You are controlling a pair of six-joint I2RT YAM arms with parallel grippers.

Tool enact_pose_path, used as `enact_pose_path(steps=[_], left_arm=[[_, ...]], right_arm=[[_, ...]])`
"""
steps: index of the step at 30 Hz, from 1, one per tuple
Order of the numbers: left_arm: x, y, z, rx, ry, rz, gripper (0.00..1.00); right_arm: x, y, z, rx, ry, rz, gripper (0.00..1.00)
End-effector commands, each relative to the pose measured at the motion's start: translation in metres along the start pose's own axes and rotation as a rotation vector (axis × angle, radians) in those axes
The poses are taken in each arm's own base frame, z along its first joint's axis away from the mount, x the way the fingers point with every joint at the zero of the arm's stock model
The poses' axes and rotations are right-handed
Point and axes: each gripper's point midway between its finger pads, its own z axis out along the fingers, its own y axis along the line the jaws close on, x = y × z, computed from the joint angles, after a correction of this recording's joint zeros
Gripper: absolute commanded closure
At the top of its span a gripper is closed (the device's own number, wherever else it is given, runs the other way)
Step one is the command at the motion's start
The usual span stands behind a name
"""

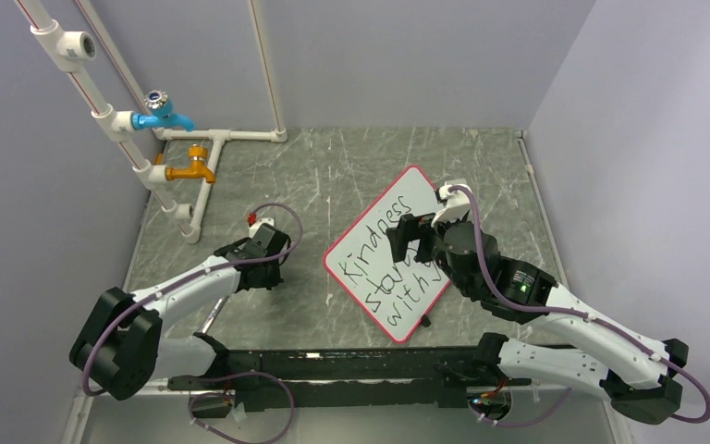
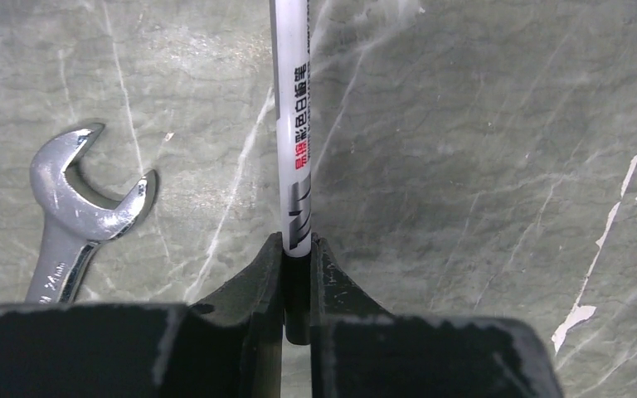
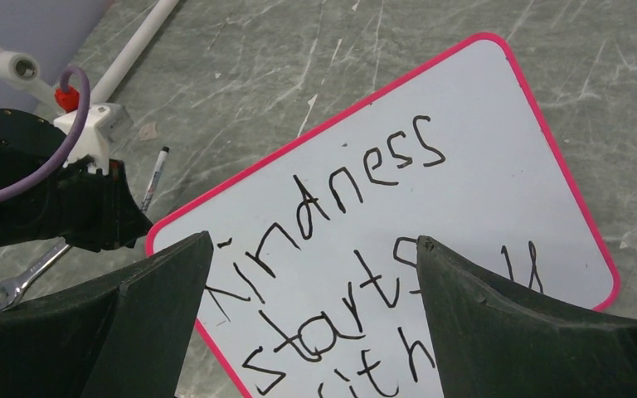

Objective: Write a sentence on the whiteboard
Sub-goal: Put down the whiteboard marker at the center of the board, then reset both arms

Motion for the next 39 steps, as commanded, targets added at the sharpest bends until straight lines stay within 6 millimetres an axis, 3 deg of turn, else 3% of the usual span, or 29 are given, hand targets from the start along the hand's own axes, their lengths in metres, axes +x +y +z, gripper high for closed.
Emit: enact_pose_path(steps=[1, 6, 10, 12, 15, 19, 28, 33, 39], left_arm=[[-0.006, -0.008, 0.001, 0.035, -0.016, 0.001, 0.81], [-0.010, -0.006, -0.002, 0.027, -0.030, 0.000, 0.57], [-0.013, -0.003, -0.008, 0.012, -0.037, 0.007, 0.15], [-0.017, -0.002, -0.013, 0.011, -0.044, 0.010, 0.01], [-0.029, -0.001, -0.028, 0.022, -0.080, 0.020, 0.01], [-0.053, 0.006, -0.061, 0.017, -0.160, 0.007, 0.01], [-0.124, 0.011, -0.166, 0.144, -0.480, 0.061, 0.01], [-0.152, 0.017, -0.218, 0.212, -0.713, 0.133, 0.00], [-0.174, 0.029, -0.253, 0.194, -0.894, 0.181, 0.01]], right_arm=[[-0.006, -0.004, -0.001, 0.024, -0.023, 0.007, 0.06], [-0.005, -0.004, 0.000, 0.025, -0.022, 0.006, 0.06], [-0.005, -0.005, 0.000, 0.027, -0.021, 0.006, 0.05], [-0.006, -0.005, -0.001, 0.027, -0.022, 0.009, 0.05], [-0.008, -0.006, -0.002, 0.028, -0.027, 0.013, 0.04], [-0.010, -0.007, -0.004, 0.031, -0.042, 0.020, 0.02], [-0.031, -0.016, -0.011, 0.072, -0.107, 0.072, 0.00], [-0.044, -0.020, -0.020, 0.067, -0.175, 0.120, 0.00], [-0.059, -0.025, -0.029, 0.061, -0.235, 0.131, 0.00]])
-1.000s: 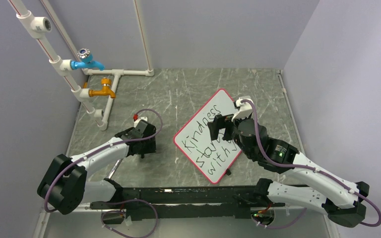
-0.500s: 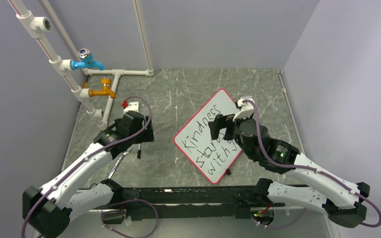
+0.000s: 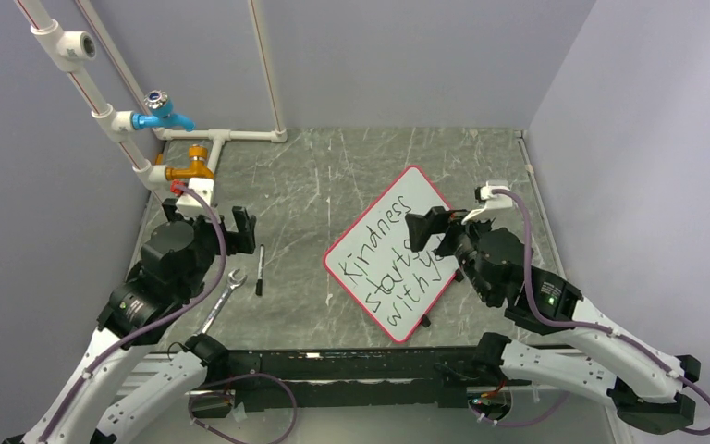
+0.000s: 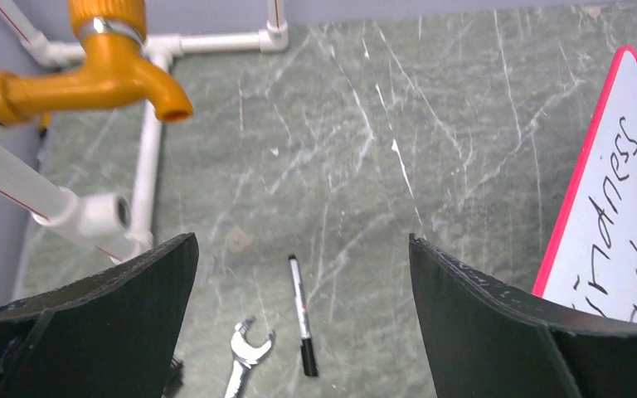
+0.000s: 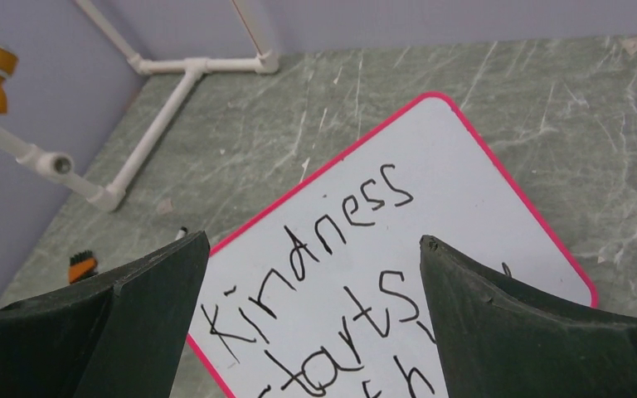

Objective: Write a sentence on the whiteboard
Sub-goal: Reset both arms

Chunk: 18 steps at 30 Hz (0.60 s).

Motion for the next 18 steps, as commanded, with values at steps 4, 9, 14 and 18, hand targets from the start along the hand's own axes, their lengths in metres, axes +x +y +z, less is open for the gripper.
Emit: enact_pose_path(steps=[4, 9, 14, 18], left_arm=[[-0.037, -0.002, 0.000, 0.039, -0.194, 0.140, 0.01], [-0.016, -0.008, 0.012, 0.077, -0.216, 0.196, 0.01], [-0.002, -0.015, 0.012, 0.131, -0.246, 0.173, 0.01], [0.000, -0.016, 0.010, 0.140, -0.240, 0.165, 0.01]], right_arm=[[-0.028, -0.006, -0.006, 0.018, -0.100, 0.011, 0.00], [-0.024, -0.018, -0.010, 0.051, -0.101, 0.002, 0.00], [-0.013, -0.026, -0.013, 0.060, -0.088, -0.007, 0.00], [-0.004, -0.029, -0.013, 0.060, -0.078, -0.003, 0.00]])
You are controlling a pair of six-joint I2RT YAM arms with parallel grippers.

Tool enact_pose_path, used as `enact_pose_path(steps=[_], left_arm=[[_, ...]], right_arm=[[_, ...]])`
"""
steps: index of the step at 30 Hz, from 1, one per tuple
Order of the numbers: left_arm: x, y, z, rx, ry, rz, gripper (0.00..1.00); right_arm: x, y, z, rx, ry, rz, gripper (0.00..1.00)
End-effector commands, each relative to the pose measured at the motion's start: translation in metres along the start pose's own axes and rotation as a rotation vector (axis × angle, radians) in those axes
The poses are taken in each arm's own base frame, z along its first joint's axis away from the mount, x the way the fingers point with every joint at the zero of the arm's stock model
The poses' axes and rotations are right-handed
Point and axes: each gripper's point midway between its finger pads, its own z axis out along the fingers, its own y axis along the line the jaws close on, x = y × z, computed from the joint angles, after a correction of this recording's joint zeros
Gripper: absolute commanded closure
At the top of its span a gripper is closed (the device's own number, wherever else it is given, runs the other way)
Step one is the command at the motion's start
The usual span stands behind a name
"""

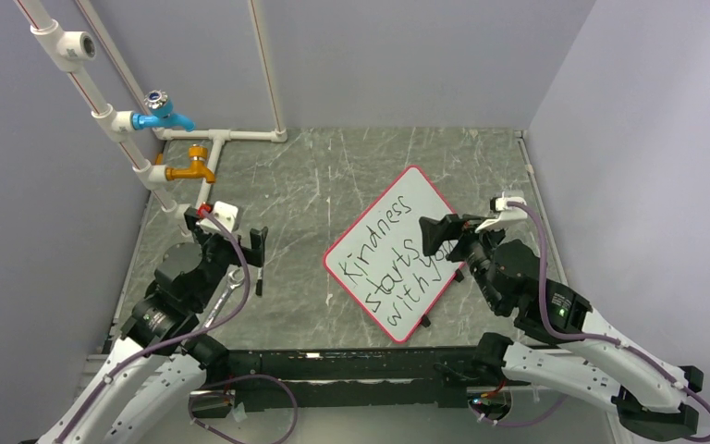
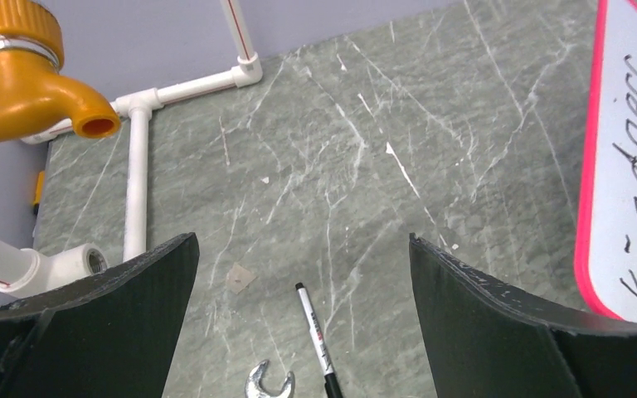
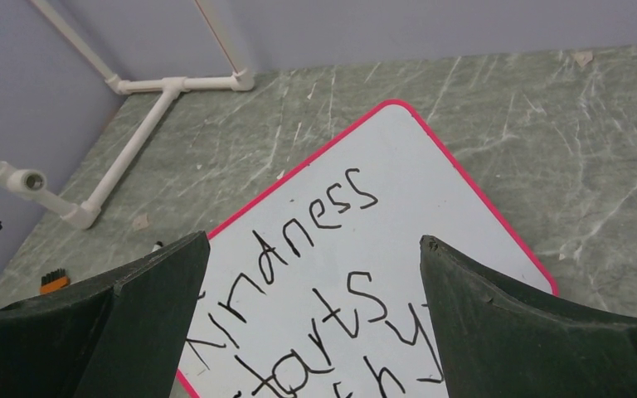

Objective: Write a sentence on the whiteboard
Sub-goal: Reset both arms

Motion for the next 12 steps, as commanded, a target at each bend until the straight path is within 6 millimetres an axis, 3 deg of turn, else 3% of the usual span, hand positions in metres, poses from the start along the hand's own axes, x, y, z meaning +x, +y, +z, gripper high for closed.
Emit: enact_pose_path(steps=[1, 12], left_arm=[[-0.031, -0.002, -0.004, 0.022, -0.116, -0.032, 0.01], [-0.031, -0.003, -0.007, 0.033, -0.130, -0.027, 0.01]], right_arm=[[0.004, -0.006, -0.001, 0.015, -0.012, 0.008, 0.00], [0.010, 0.010, 0.011, -0.021, -0.012, -0.013, 0.00]])
